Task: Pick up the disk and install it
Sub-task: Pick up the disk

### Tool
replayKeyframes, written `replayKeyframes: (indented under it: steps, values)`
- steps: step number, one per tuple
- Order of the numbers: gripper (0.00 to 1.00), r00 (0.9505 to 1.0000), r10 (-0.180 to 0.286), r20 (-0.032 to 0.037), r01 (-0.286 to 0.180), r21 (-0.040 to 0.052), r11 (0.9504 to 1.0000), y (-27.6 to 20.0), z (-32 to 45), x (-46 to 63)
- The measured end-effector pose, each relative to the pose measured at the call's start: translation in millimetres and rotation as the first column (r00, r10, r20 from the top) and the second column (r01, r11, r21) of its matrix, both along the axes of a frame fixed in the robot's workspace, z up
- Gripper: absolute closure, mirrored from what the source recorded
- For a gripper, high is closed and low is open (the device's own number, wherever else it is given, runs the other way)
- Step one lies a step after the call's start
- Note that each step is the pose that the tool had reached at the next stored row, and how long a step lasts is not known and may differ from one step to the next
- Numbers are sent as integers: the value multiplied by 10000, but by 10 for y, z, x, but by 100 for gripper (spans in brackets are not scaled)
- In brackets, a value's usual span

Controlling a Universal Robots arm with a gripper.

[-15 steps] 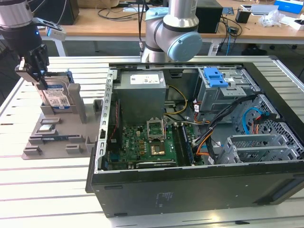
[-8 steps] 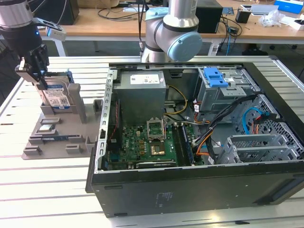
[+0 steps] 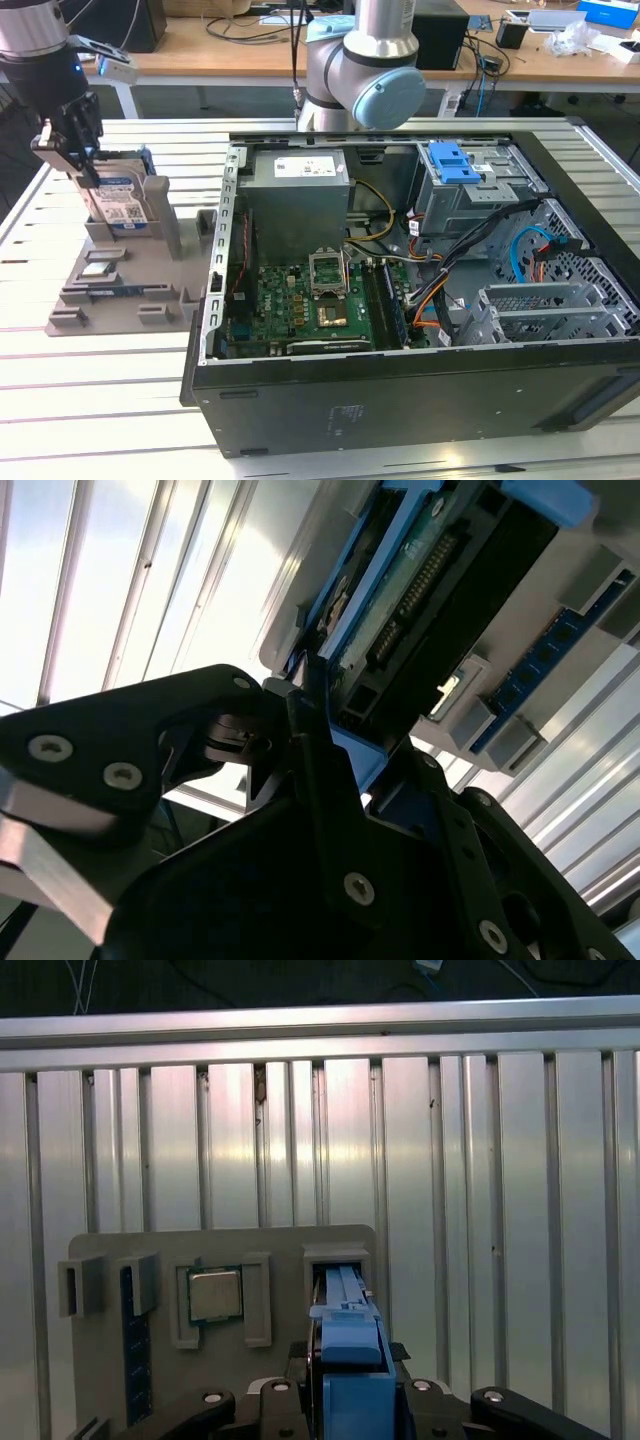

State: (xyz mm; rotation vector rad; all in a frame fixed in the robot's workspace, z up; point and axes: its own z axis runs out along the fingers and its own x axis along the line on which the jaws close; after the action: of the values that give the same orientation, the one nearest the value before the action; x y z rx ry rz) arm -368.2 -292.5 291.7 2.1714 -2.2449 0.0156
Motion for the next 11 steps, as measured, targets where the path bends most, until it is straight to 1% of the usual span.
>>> replayKeyframes:
  steps: [5,9,11]
  values:
    - [63,10000,0,-2,0,0,10000,0,109,0]
    - [63,10000,0,-1,0,0,10000,0,215,0]
    - [63,10000,-1,-1,1,0,10000,0,244,0]
